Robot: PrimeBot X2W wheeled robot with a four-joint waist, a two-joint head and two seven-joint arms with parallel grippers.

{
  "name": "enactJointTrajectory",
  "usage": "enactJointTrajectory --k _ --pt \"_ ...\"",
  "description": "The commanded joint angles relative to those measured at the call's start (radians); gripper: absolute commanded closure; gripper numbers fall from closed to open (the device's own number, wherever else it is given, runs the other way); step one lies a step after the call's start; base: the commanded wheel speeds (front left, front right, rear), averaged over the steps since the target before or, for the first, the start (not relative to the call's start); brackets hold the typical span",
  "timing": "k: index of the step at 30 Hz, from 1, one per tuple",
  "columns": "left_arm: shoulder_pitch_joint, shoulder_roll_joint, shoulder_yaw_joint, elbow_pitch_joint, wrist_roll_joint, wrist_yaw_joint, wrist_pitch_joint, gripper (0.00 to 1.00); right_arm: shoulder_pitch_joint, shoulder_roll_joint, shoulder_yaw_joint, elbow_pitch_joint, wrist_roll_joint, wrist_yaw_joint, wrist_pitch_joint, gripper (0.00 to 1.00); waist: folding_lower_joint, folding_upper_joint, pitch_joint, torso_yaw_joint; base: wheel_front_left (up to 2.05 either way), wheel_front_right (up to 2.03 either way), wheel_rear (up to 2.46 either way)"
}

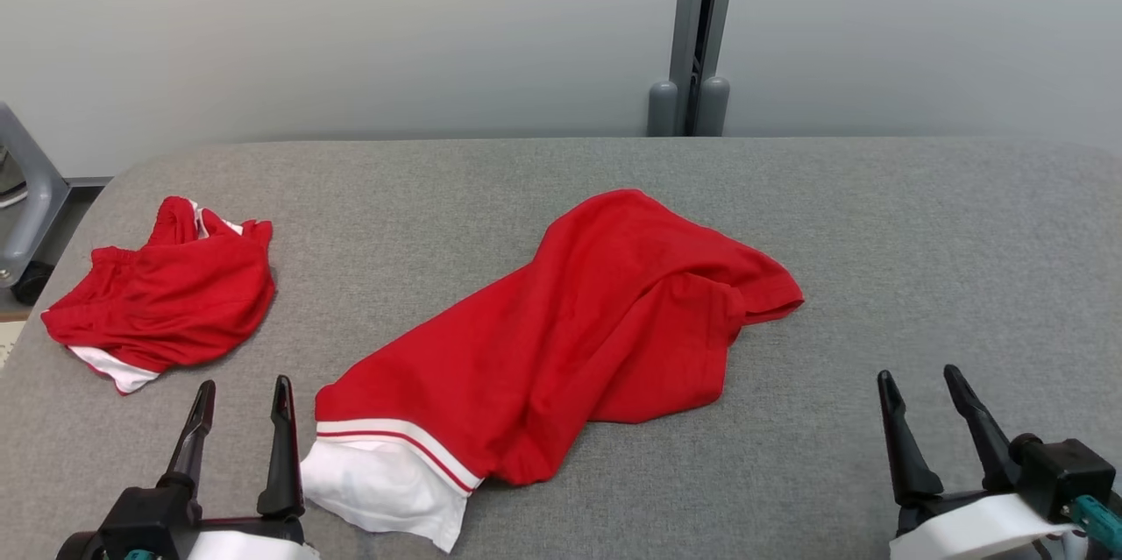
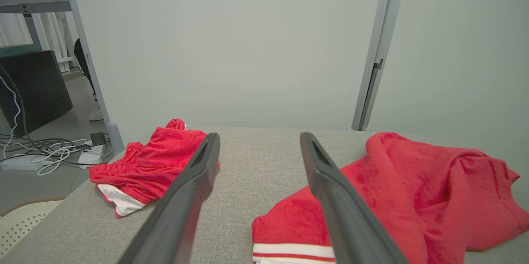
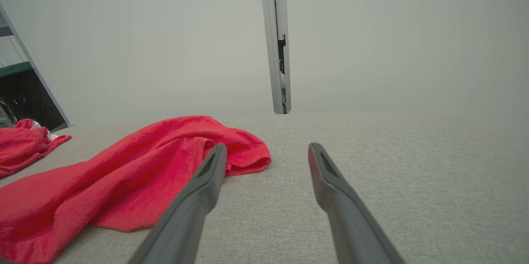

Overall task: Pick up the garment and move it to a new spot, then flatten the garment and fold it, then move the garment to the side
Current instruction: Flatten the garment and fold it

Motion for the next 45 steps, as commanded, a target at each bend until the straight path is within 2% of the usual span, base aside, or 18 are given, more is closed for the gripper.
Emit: enactJointTrajectory --k 1,5,12,22,31,32,33,37,45 --pt "-0.007 0.003 0.002 0.002 0.006 -0.005 0.000 0.00 -0.011 -0.013 0.009 0.005 0.000 0.000 -0.005 0.00 0.0000 0.0000 -0.001 0.007 0.00 0.00 0.00" --pt "-0.031 -0.004 -0.004 0.008 0.014 -0.014 0.000 0.00 -0.061 -0.045 0.068 0.037 0.012 0.000 -0.005 0.00 0.0000 0.0000 0.006 0.031 0.00 0.00 0.00" --pt "-0.064 -0.021 -0.029 0.024 0.018 -0.033 0.000 0.00 -0.177 -0.089 0.176 0.184 0.051 0.000 -0.005 0.00 0.0000 0.0000 0.034 0.093 0.00 0.00 0.00" --pt "-0.112 -0.033 -0.057 0.054 0.018 -0.045 0.000 0.00 -0.302 -0.088 0.284 0.425 0.112 0.000 -0.004 0.00 0.0000 0.0000 0.076 0.171 0.00 0.00 0.00" --pt "-0.132 -0.037 -0.067 0.080 0.009 -0.044 0.000 0.00 -0.362 -0.075 0.342 0.579 0.173 0.000 -0.003 0.00 0.0000 0.0000 0.093 0.211 0.00 0.00 0.00" --pt "-0.133 -0.037 -0.069 0.082 0.006 -0.046 0.000 0.00 -0.370 -0.075 0.350 0.590 0.179 0.000 -0.003 0.34 0.0000 0.0000 0.095 0.214 0.00 0.00 0.00" --pt "-0.138 -0.038 -0.070 0.084 0.003 -0.047 0.000 0.00 -0.377 -0.075 0.356 0.597 0.191 0.000 -0.003 1.00 0.0000 0.0000 0.097 0.216 0.00 0.00 0.00" --pt "-0.141 -0.038 -0.071 0.090 0.002 -0.042 0.000 0.00 -0.389 -0.090 0.359 0.575 0.209 0.000 -0.003 1.00 0.0000 0.0000 0.094 0.215 0.00 0.00 0.00" --pt "-0.092 -0.038 -0.042 0.107 -0.001 -0.050 0.000 0.00 -0.285 -0.133 0.283 0.433 0.203 0.000 -0.003 1.00 0.0000 0.0000 0.044 0.132 0.00 0.00 0.00"
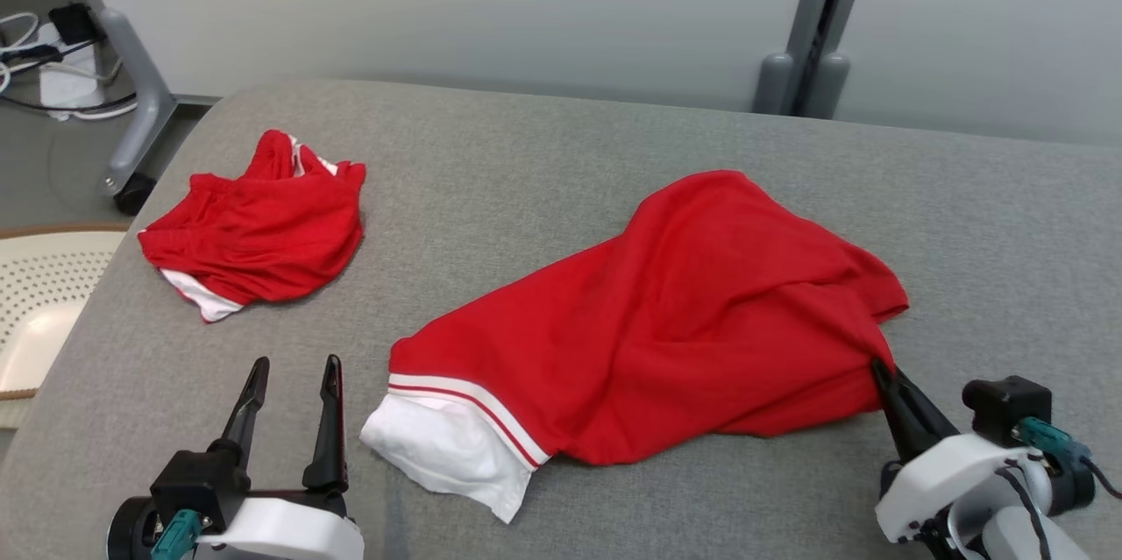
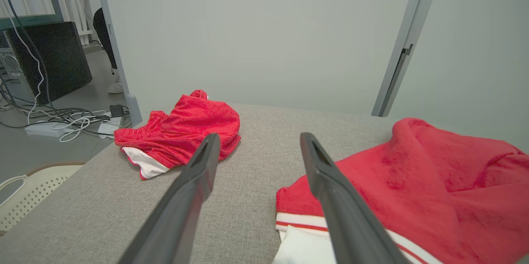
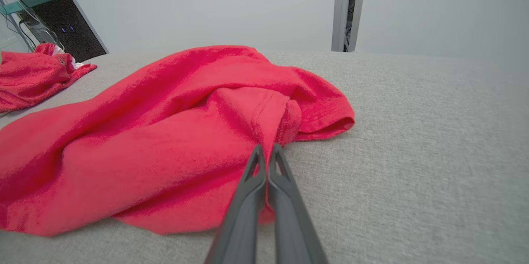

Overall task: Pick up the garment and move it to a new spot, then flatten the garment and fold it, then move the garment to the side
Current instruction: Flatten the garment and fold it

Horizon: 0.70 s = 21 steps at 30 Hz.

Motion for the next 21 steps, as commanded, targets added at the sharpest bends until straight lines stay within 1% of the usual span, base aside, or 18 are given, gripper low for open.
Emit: enactJointTrajectory --k 1,5,10,14,17,21 --pt "0.004 0.003 0.003 0.001 -0.003 -0.003 0.000 0.00 0.016 -0.012 -0.006 -0.012 0.003 0.000 0.000 1.00 0.0000 0.0000 -0.020 -0.028 0.00 0.00 0.00" --pt "0.012 0.003 -0.001 0.006 -0.015 -0.005 0.000 0.00 0.110 -0.051 -0.038 -0.101 0.007 0.000 0.000 1.00 0.0000 0.0000 -0.035 -0.072 0.00 0.00 0.00" --pt "0.020 0.003 -0.010 0.006 -0.024 0.010 0.000 0.00 0.203 -0.113 -0.065 -0.179 -0.002 0.000 0.000 1.00 0.0000 0.0000 -0.035 -0.116 0.00 0.00 0.00" --pt "0.024 0.003 -0.002 0.004 -0.025 -0.001 0.000 0.00 0.277 -0.148 -0.112 -0.221 -0.001 0.000 0.000 1.00 0.0000 0.0000 -0.031 -0.132 0.00 0.00 0.00" --pt "0.022 0.003 0.001 0.005 -0.027 -0.008 0.000 0.00 0.327 -0.160 -0.146 -0.255 0.003 0.000 0.008 1.00 0.0000 0.0000 -0.028 -0.134 0.00 0.00 0.00" --pt "0.021 0.003 0.004 0.007 -0.035 -0.004 0.000 0.00 0.357 -0.152 -0.171 -0.307 0.012 0.000 0.026 1.00 0.0000 0.0000 -0.025 -0.134 0.00 0.00 0.00"
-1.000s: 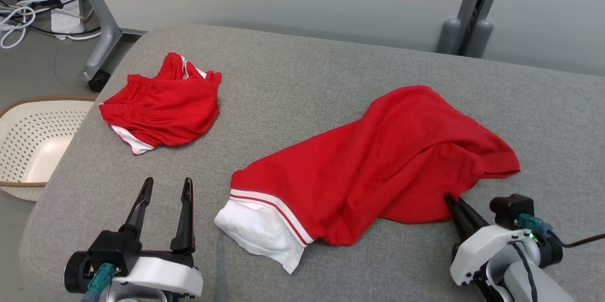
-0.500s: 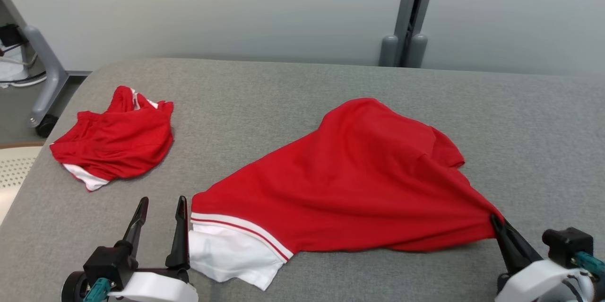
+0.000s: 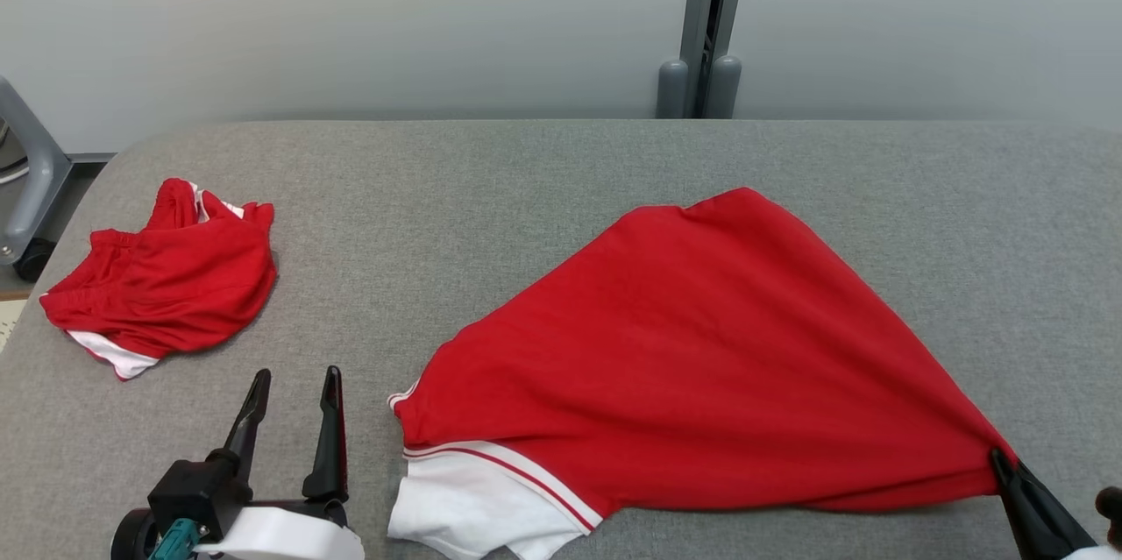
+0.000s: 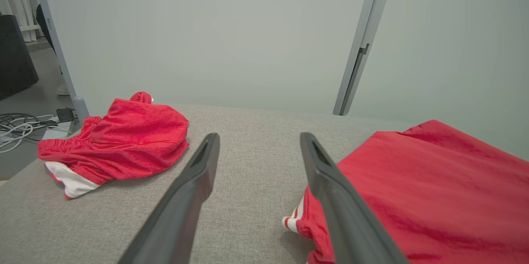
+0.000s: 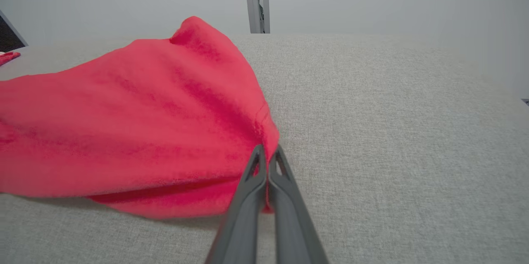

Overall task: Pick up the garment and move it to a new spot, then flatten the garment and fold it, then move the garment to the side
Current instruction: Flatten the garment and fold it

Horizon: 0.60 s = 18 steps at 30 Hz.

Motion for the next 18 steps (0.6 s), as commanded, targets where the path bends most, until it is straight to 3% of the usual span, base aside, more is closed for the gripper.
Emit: enactJointTrajectory --k 1,9,18 --pt "0.005 0.004 0.003 0.000 -0.007 0.002 0.000 0.00 -0.007 0.000 -0.002 -0.023 -0.004 0.000 0.007 1.00 0.0000 -0.0001 0.001 0.002 0.00 0.00 0.00" --pt "-0.020 0.004 -0.017 0.009 -0.010 0.006 0.000 0.00 -0.169 0.009 0.070 -0.024 -0.017 0.000 0.040 1.00 0.0000 -0.0001 0.010 0.040 0.00 0.00 0.00" --pt "-0.059 0.003 -0.029 0.020 -0.002 -0.002 0.000 0.00 -0.420 -0.002 0.141 0.210 -0.004 0.000 0.035 1.00 0.0000 -0.0001 0.041 0.111 0.00 0.00 0.00"
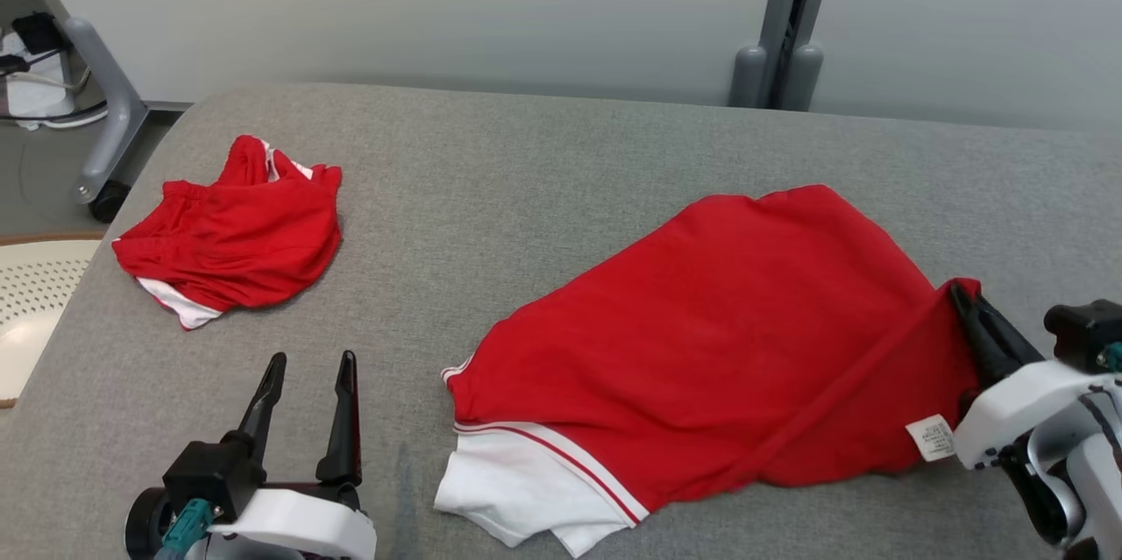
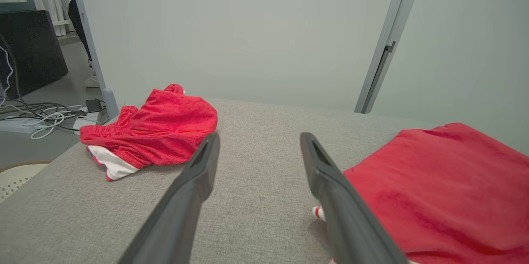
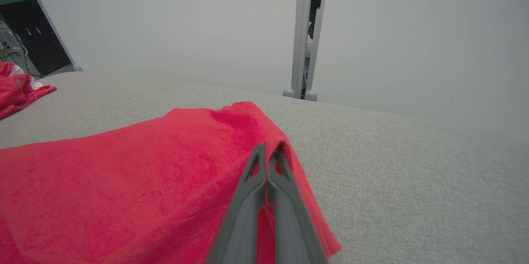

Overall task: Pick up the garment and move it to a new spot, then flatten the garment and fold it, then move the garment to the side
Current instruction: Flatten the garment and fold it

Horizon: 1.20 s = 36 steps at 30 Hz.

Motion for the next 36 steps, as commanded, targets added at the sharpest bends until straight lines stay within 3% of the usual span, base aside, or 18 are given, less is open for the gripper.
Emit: enactJointTrajectory --k 1,5,6,7,12,17,24,36 --pt "-0.027 0.003 -0.002 0.004 0.004 -0.004 0.000 0.00 -0.056 -0.006 0.015 0.066 0.004 0.000 -0.010 1.00 0.0000 0.0000 0.018 0.021 0.00 0.00 0.00" --pt "-0.031 0.003 -0.004 0.008 0.002 -0.005 0.000 0.00 -0.128 0.004 0.034 0.179 0.015 0.000 -0.017 1.00 0.0000 0.0000 0.030 0.033 0.00 0.00 0.00" --pt "-0.035 0.003 -0.005 0.009 0.000 -0.006 0.000 0.00 -0.148 0.007 0.042 0.216 0.015 0.000 -0.018 0.82 0.0000 0.0000 0.033 0.037 0.00 0.00 0.00" --pt "-0.040 0.003 -0.008 0.010 -0.001 -0.007 0.000 0.00 -0.167 0.013 0.051 0.248 0.017 0.000 -0.021 0.00 0.0000 0.0000 0.036 0.041 0.00 0.00 0.00" --pt "-0.041 0.003 -0.013 0.015 -0.007 -0.001 0.000 0.00 -0.215 0.024 0.103 0.329 0.044 0.000 -0.048 0.00 0.0000 0.0000 0.034 0.036 0.00 0.00 0.00" --pt "-0.030 0.004 -0.001 0.020 -0.006 -0.002 0.000 0.00 -0.190 0.016 0.141 0.313 0.074 0.000 -0.061 0.00 0.0000 0.0000 0.012 0.005 0.00 0.00 0.00" --pt "-0.006 0.004 0.037 0.018 0.010 -0.011 0.000 0.00 -0.064 0.001 0.026 0.080 0.047 0.000 -0.062 0.00 0.0000 0.0000 -0.025 -0.055 0.00 0.00 0.00" --pt "0.031 0.004 0.107 -0.002 0.040 -0.030 0.000 0.00 0.174 0.080 -0.150 -0.239 -0.067 0.000 -0.062 0.00 0.0000 0.0000 -0.042 -0.142 0.00 0.00 0.00"
